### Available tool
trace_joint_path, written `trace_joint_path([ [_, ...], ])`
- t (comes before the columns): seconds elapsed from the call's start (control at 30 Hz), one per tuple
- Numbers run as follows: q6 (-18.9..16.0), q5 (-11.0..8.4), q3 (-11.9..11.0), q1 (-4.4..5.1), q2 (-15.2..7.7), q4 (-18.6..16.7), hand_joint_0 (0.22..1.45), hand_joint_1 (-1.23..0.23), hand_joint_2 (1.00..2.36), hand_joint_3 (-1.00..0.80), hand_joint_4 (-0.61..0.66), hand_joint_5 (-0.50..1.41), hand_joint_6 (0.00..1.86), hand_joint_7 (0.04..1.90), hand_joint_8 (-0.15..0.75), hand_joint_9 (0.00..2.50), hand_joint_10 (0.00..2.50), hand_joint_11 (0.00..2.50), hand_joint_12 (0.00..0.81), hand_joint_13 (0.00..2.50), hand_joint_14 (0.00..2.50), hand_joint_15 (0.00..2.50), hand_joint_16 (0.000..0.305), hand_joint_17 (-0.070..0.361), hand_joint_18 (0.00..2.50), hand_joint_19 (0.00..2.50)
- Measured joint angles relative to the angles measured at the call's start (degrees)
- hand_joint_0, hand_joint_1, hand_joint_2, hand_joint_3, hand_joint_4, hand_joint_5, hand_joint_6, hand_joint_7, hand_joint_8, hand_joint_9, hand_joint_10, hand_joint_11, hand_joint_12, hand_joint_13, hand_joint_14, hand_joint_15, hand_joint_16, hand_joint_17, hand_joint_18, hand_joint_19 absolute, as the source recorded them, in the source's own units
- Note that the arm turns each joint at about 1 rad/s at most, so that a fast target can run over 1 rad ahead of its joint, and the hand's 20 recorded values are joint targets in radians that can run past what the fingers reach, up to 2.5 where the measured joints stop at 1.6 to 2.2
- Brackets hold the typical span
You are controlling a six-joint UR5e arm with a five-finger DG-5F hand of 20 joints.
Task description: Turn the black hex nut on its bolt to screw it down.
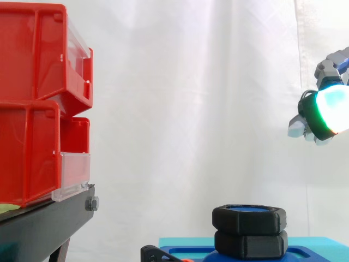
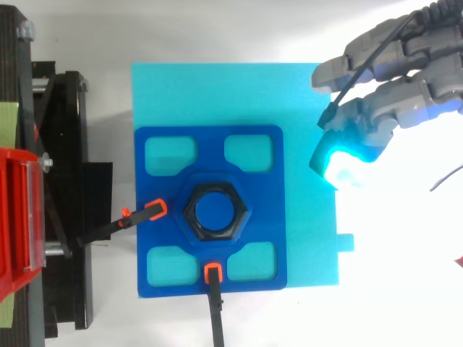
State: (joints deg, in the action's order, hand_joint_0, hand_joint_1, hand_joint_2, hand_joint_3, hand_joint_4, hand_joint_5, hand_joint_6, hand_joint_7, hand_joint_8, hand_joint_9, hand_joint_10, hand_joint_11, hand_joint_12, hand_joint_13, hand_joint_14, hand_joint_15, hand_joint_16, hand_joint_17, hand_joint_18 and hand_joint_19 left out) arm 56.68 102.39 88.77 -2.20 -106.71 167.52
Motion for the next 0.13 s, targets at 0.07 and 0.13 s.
trace_joint_path([
  [0.07, 0.0, 0.0, 0.0, 0.0, 0.0, 0.0, 0.52, -0.44, 1.0, -0.5, 0.21, -0.16, 0.5, 0.91, 0.268, 0.62, 0.0, 0.06, 0.343, 0.34, 0.0, 0.0, 0.045, 0.1, 0.32, 0.39],
  [0.13, 0.0, 0.0, 0.0, 0.0, 0.01, -0.01, 0.52, -0.44, 1.0, -0.5, 0.21, -0.16, 0.5, 0.9, 0.266, 0.62, 0.0, 0.06, 0.342, 0.34, 0.0, 0.0, 0.045, 0.101, 0.32, 0.38],
])
